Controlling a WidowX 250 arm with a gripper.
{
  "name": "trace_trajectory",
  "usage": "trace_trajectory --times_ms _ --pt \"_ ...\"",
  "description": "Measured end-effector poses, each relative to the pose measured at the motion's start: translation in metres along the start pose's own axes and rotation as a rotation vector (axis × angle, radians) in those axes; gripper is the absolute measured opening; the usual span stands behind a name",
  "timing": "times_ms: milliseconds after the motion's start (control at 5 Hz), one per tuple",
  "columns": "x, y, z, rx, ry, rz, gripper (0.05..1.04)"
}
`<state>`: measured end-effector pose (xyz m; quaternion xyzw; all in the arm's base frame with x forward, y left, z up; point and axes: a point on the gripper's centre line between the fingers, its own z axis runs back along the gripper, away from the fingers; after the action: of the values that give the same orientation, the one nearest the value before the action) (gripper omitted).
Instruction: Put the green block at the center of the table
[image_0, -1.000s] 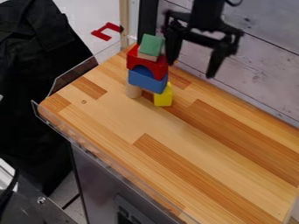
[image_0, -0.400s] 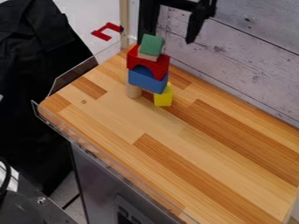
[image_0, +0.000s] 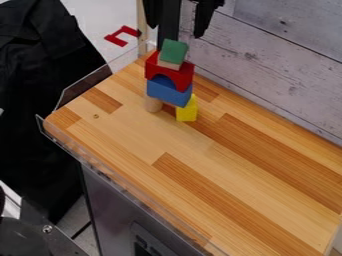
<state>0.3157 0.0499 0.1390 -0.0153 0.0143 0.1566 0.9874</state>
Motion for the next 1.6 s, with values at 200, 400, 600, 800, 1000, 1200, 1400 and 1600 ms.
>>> trace_trajectory --times_ms 200,400,600,800,1000,1200,1400,1600 --pt "0.001 0.003 -0.006 -0.013 0.021 0.001 0.999" --pt "0.002 0.006 -0.008 -0.019 0.027 0.004 0.999" --pt "0.006 0.006 -0.013 -0.024 0.043 0.002 0.999" --pt "0.006 0.008 -0.02 -0.025 0.067 0.004 0.999" --pt "0.007 0.008 -0.026 -0.032 0.088 0.008 0.999" --pt "0.011 0.008 -0.032 -0.029 0.106 0.004 0.999" --pt "0.012 0.007 -0.035 -0.031 0.115 0.008 0.951" --pt "0.012 0.008 -0.037 -0.028 0.121 0.017 0.667"
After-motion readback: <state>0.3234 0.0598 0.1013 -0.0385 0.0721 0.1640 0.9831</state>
